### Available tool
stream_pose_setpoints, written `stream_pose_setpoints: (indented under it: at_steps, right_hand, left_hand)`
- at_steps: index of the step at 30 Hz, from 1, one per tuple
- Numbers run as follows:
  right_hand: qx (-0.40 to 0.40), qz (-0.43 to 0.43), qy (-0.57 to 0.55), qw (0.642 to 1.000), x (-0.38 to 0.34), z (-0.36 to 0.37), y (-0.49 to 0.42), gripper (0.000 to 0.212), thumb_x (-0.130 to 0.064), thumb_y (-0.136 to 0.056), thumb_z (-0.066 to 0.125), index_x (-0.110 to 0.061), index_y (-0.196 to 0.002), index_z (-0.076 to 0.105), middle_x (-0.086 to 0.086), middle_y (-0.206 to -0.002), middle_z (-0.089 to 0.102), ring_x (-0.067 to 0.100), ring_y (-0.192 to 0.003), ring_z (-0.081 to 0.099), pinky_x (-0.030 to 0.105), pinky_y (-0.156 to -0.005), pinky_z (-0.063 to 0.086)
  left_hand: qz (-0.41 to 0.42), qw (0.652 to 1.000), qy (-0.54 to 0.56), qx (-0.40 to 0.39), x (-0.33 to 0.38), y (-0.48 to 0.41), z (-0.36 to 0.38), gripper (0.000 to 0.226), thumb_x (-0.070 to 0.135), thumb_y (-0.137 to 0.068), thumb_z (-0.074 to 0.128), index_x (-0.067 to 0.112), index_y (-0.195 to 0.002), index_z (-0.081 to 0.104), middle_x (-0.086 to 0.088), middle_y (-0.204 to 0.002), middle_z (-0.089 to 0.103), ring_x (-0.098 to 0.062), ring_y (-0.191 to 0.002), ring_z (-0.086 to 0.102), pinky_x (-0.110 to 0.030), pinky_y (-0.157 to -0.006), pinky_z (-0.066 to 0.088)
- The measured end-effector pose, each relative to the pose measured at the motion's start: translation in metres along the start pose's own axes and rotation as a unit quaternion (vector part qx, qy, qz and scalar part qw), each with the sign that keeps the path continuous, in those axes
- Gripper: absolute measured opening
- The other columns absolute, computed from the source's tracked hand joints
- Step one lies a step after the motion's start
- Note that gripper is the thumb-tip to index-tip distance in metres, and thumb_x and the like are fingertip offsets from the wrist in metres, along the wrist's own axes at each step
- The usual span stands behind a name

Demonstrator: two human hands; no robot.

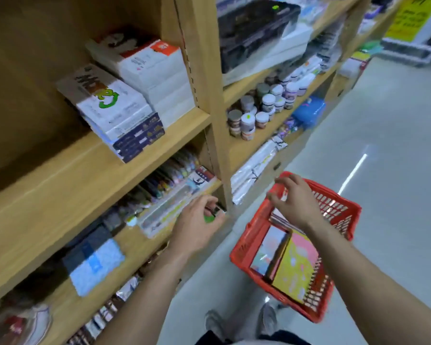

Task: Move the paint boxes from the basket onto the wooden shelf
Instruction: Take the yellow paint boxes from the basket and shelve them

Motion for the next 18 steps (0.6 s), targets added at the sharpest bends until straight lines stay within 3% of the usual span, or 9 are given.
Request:
stream_pose_setpoints:
  at_steps: [5,7,12,16,18]
  right_hand:
    - [-0.018,0.184,0.022,0.983,0.151,0.004,0.062,0.051,-0.032,-0.086,0.078,-0.006,-0.128,0.068,0.02,-0.123,0.064,0.042,-0.116,0.061,0.044,-0.097,0.049]
    - [-0.03,0.246,0.025,0.969,0.196,0.017,0.089,0.056,-0.035,-0.086,0.076,-0.008,-0.133,0.064,0.021,-0.128,0.06,0.044,-0.119,0.058,0.048,-0.098,0.05]
    - [-0.015,0.313,0.013,0.949,0.263,0.063,0.135,0.076,-0.034,-0.086,0.074,-0.012,-0.151,0.042,0.024,-0.138,0.051,0.047,-0.127,0.047,0.051,-0.103,0.044]
    - [0.007,0.342,-0.035,0.939,0.287,0.108,0.157,0.091,-0.03,-0.089,0.074,-0.013,-0.162,0.022,0.023,-0.15,0.043,0.045,-0.134,0.043,0.052,-0.106,0.042]
    - [0.029,0.342,-0.071,0.937,0.294,0.125,0.163,0.095,-0.026,-0.091,0.073,-0.013,-0.164,0.014,0.021,-0.151,0.044,0.041,-0.135,0.044,0.049,-0.107,0.042]
  left_hand:
    - [-0.003,0.99,-0.042,-0.133,-0.007,-0.024,0.136,0.034,0.032,-0.088,0.075,0.017,-0.118,0.067,0.001,-0.109,0.069,-0.014,-0.083,0.061,-0.024,-0.071,0.042]
    - [-0.009,0.983,-0.035,-0.18,-0.017,-0.029,0.194,0.039,0.031,-0.086,0.077,0.015,-0.121,0.067,-0.004,-0.111,0.071,-0.017,-0.085,0.064,-0.029,-0.078,0.048]
    - [-0.093,0.952,0.001,-0.292,-0.062,-0.048,0.327,0.072,0.038,-0.086,0.077,0.013,-0.147,0.047,-0.008,-0.136,0.062,-0.028,-0.118,0.063,-0.045,-0.097,0.054]
    - [-0.145,0.938,0.018,-0.315,-0.103,-0.071,0.412,0.083,0.043,-0.086,0.077,0.014,-0.153,0.038,-0.011,-0.148,0.054,-0.028,-0.128,0.056,-0.035,-0.098,0.046]
    - [-0.158,0.933,0.023,-0.324,-0.12,-0.079,0.447,0.092,0.043,-0.087,0.078,0.012,-0.158,0.028,-0.012,-0.159,0.042,-0.029,-0.141,0.046,-0.037,-0.109,0.041]
Point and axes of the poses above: each hand's wrist, its own y-axis away from the middle knuckle, its own z-axis out of the palm, x = y × z, the point moved 5 cm from there along -y, towards the middle knuckle
